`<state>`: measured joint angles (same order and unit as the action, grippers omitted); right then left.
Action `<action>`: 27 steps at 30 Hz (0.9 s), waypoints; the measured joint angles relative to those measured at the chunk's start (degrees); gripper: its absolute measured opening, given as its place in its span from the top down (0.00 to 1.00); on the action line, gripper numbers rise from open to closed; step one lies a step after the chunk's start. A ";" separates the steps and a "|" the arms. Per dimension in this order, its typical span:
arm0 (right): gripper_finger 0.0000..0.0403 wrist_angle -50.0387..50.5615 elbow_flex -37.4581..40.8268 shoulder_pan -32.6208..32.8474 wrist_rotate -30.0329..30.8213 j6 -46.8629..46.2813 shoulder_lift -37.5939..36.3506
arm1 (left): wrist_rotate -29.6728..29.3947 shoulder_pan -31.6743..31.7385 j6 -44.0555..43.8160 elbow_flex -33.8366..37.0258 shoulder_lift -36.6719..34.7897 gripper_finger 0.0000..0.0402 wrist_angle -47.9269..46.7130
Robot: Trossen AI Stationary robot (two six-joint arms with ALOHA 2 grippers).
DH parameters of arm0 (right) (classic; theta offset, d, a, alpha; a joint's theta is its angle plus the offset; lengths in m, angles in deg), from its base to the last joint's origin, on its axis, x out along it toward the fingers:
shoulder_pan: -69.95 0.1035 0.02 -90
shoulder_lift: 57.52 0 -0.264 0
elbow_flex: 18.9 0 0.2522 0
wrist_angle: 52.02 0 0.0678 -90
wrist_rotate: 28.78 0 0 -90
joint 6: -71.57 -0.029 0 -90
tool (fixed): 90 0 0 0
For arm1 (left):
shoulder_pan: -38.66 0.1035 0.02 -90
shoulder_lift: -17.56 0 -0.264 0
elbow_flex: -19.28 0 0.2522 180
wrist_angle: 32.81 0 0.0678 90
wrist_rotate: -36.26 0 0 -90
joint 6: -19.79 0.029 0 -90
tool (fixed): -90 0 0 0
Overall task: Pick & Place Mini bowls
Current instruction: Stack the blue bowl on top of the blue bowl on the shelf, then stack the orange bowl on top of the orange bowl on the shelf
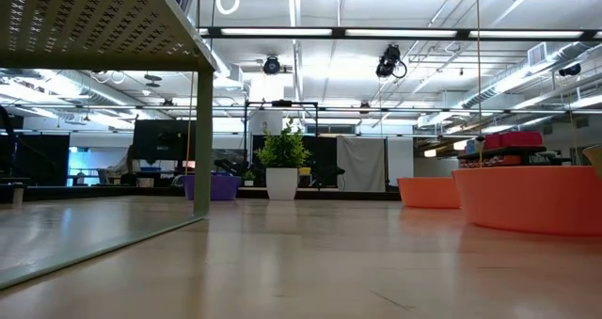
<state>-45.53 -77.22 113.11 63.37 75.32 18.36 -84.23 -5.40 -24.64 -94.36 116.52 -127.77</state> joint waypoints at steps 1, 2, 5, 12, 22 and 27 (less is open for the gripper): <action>0.80 0.04 0.00 0.02 0.00 0.00 0.00 | 0.78 0.24 0.01 0.24 0.00 0.94 0.40; 0.80 0.04 0.00 0.02 0.00 0.00 0.00 | 1.04 0.33 -0.01 0.54 0.00 0.93 0.93; 0.80 0.14 0.00 0.01 0.00 0.00 0.00 | 1.41 0.67 -0.01 1.01 0.00 0.89 1.66; 0.80 0.17 -0.02 0.02 0.00 0.00 0.00 | 0.73 0.88 0.03 1.01 -1.84 0.73 2.09; 0.80 0.21 -0.02 0.02 -0.01 0.00 0.00 | -1.32 0.86 0.34 0.99 -4.32 0.68 2.73; 0.80 0.64 -0.04 0.01 0.10 -0.60 0.00 | -6.95 1.20 7.52 1.01 -3.06 0.87 8.78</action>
<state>-44.89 -77.26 113.11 63.47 74.72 18.36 -91.19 -4.20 -17.12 -93.35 113.46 -118.99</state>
